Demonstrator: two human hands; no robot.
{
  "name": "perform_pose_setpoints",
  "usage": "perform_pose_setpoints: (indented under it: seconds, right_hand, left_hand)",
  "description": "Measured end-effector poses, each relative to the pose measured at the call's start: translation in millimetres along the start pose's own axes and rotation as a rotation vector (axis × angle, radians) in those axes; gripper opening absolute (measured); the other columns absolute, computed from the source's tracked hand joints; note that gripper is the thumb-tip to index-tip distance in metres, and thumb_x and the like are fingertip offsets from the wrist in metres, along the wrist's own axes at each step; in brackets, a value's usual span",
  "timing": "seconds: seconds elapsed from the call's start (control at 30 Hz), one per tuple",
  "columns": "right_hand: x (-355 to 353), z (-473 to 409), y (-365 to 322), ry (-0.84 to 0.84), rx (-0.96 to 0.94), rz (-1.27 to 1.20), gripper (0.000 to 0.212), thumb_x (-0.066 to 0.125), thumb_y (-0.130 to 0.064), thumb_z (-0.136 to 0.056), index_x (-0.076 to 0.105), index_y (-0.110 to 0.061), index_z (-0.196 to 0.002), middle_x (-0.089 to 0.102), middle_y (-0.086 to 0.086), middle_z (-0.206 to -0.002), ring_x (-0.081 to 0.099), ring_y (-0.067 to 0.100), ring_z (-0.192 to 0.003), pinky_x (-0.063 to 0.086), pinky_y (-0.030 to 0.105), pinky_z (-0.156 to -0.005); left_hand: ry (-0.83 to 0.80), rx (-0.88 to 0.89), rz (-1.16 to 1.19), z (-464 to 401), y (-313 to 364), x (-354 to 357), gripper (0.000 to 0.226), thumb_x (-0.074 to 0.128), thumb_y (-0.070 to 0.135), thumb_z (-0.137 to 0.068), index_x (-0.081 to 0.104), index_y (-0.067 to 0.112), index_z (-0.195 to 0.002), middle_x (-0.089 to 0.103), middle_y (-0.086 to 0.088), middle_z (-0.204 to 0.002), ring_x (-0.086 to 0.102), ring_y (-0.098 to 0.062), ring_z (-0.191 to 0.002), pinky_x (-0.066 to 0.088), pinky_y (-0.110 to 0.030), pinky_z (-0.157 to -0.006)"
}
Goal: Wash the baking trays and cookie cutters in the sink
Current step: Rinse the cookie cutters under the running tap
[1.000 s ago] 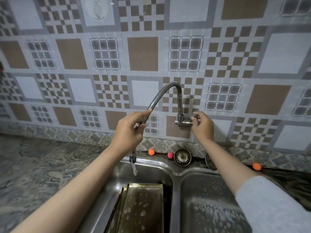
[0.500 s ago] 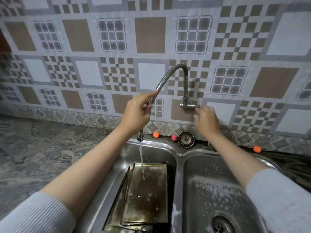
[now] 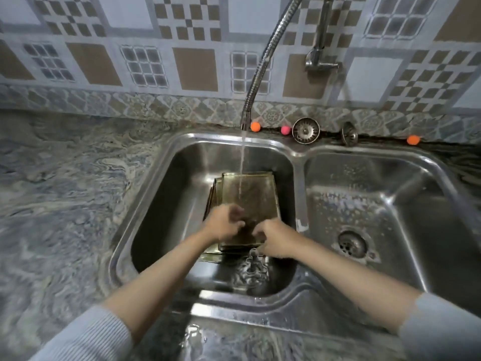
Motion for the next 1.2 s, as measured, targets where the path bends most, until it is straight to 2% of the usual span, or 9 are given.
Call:
perform_pose_setpoints:
  seconds: [0.1,0.2,0.4,0.5,0.63,0.8,0.93,1.03,1.2]
  right_hand:
    - [44,-10,-7,-0.150,0.101,0.143,0.066,0.082,-0.020,-0.069,0.052,-0.015,-0.128,0.061,0.008,-0.120,0.062,0.025,-0.102,0.054,0.032,-0.083]
    - [67,-18,-8,-0.144,0.136,0.187,0.085,0.082,-0.012,-0.066,0.035,-0.016,-0.138,0.055,0.009,-0.123,0.061,0.028,-0.104,0.052,0.030,-0.074]
    - [53,-26,-7,-0.130,0.232,0.201,0.034,0.075,-0.014,-0.072,0.058,-0.010,-0.102,0.061,0.005,-0.093,0.061,0.022,-0.085,0.050,0.030,-0.060]
    - [28,-30,-2,-0.004,0.250,-0.010,0.057,0.080,-0.021,-0.069,0.057,-0.015,-0.120,0.062,0.002,-0.113,0.061,0.020,-0.103,0.050,0.026,-0.080]
    - [-10,-44,4,0.231,0.251,-0.489,0.075,0.086,-0.013,-0.063,0.051,-0.017,-0.129,0.063,-0.001,-0.114,0.061,0.014,-0.101,0.045,0.020,-0.082]
    - [-47,-77,0,0.449,0.206,-0.838,0.067,0.084,-0.001,-0.064,0.054,-0.016,-0.122,0.066,0.007,-0.109,0.064,0.020,-0.100,0.051,0.032,-0.090]
    - [-65,-96,-7,0.451,0.155,-1.052,0.063,0.076,0.011,-0.069,0.054,-0.008,-0.125,0.068,0.009,-0.101,0.066,0.020,-0.089,0.054,0.035,-0.080]
    - [-69,-103,-8,0.411,0.122,-1.108,0.068,0.074,0.013,-0.071,0.050,-0.012,-0.130,0.067,0.006,-0.099,0.066,0.013,-0.083,0.056,0.024,-0.065]
    - [-68,-107,-6,0.402,0.077,-1.103,0.071,0.075,0.013,-0.070,0.049,-0.009,-0.132,0.067,0.012,-0.111,0.066,0.015,-0.089,0.054,0.020,-0.063]
  left_hand:
    - [-0.207,0.061,-0.134,7,-26,22,0.043,0.067,0.008,-0.080,0.062,0.017,-0.122,0.065,-0.003,-0.121,0.059,-0.016,-0.112,0.043,-0.020,-0.092]
    - [-0.236,0.163,-0.307,1,-42,27,0.056,0.064,0.008,-0.080,0.052,0.017,-0.135,0.053,-0.006,-0.136,0.048,-0.023,-0.127,0.035,-0.027,-0.105]
    - [-0.254,0.190,-0.476,-22,-64,26,0.055,0.057,0.014,-0.088,0.044,0.019,-0.141,0.044,-0.011,-0.143,0.041,-0.031,-0.130,0.037,-0.036,-0.106]
    - [-0.256,0.206,-0.499,-31,-72,29,0.048,0.057,0.017,-0.086,0.051,0.019,-0.134,0.051,-0.011,-0.134,0.048,-0.030,-0.122,0.043,-0.036,-0.101]
    - [-0.120,0.149,-0.095,-55,-63,17,0.040,0.060,0.014,-0.087,0.059,0.017,-0.127,0.063,-0.005,-0.125,0.057,-0.021,-0.117,0.044,-0.029,-0.099]
    - [0.120,0.087,0.498,-85,-15,-26,0.028,0.054,0.005,-0.093,0.063,0.012,-0.119,0.065,-0.005,-0.118,0.058,-0.013,-0.106,0.044,-0.021,-0.091]
    - [0.071,0.058,0.821,-94,5,-46,0.031,0.052,0.004,-0.094,0.062,0.012,-0.123,0.067,-0.007,-0.115,0.063,-0.018,-0.103,0.051,-0.029,-0.090]
    - [0.025,0.057,0.859,-94,9,-48,0.028,0.055,0.006,-0.093,0.066,0.018,-0.116,0.070,-0.007,-0.108,0.064,-0.021,-0.096,0.050,-0.035,-0.087]
    - [0.008,0.044,0.850,-95,7,-46,0.028,0.057,0.008,-0.092,0.068,0.023,-0.113,0.072,-0.005,-0.106,0.067,-0.019,-0.094,0.054,-0.036,-0.084]
Point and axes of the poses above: each hand's wrist, its own z-axis away from the middle knuckle, its own x-axis out of the palm, y = z × x, the point moved 3 cm from there along -z, towards the middle knuckle
